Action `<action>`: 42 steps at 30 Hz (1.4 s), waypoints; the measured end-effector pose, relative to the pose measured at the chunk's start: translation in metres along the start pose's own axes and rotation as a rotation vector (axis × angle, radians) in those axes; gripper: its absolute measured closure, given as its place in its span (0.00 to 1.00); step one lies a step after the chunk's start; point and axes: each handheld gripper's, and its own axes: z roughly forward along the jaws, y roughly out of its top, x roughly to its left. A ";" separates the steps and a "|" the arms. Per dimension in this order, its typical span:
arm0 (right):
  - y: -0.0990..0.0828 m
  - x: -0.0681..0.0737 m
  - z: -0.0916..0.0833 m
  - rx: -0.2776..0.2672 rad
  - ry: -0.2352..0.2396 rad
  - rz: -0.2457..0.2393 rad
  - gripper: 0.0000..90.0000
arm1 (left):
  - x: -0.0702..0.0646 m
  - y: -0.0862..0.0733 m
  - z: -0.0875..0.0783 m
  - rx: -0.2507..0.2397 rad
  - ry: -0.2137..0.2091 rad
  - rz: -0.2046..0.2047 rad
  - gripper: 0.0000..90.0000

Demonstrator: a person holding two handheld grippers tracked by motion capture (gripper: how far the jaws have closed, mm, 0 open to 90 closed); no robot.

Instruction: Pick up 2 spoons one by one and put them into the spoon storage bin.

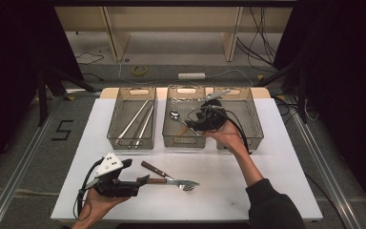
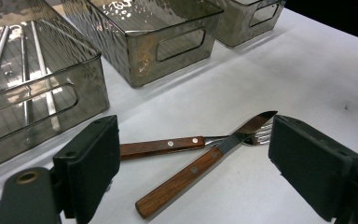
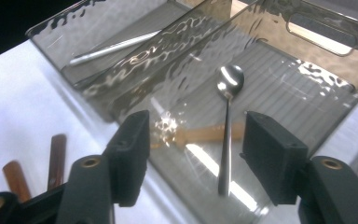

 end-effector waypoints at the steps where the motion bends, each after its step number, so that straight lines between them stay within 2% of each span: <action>1: -0.005 0.002 -0.005 -0.012 0.007 0.000 0.45 | 0.000 0.000 0.001 0.005 -0.002 -0.005 0.18; 8: -0.039 0.014 -0.035 -0.058 0.036 -0.007 0.43 | -0.002 0.006 0.008 0.067 -0.022 0.008 0.18; 11: -0.053 0.017 -0.045 -0.063 0.024 -0.012 0.42 | -0.002 0.008 0.013 0.103 -0.033 0.019 0.18; 15: -0.071 0.017 -0.056 -0.076 0.021 0.005 0.40 | 0.000 0.012 0.023 0.165 -0.040 0.047 0.18; 18: -0.085 0.015 -0.062 -0.094 0.017 0.027 0.40 | 0.002 0.014 0.029 0.207 -0.019 0.089 0.19; 21: -0.099 0.013 -0.066 -0.100 0.010 0.046 0.39 | 0.004 0.018 0.034 0.241 -0.042 0.110 0.20; 23: -0.106 0.013 -0.068 -0.101 0.007 0.053 0.39 | 0.005 0.021 0.038 0.270 -0.038 0.122 0.20; 26: -0.115 0.014 -0.072 -0.124 0.002 0.066 0.38 | 0.005 0.024 0.043 0.302 -0.046 0.133 0.20; 28: -0.120 0.015 -0.076 -0.136 0.002 0.078 0.38 | 0.004 0.026 0.046 0.321 -0.036 0.156 0.20; 31: -0.125 0.017 -0.079 -0.153 0.008 0.088 0.37 | 0.002 0.029 0.050 0.363 -0.050 0.175 0.20; 42: -0.141 0.028 -0.084 -0.145 0.021 0.088 0.35 | -0.002 0.034 0.064 0.511 -0.060 0.246 0.22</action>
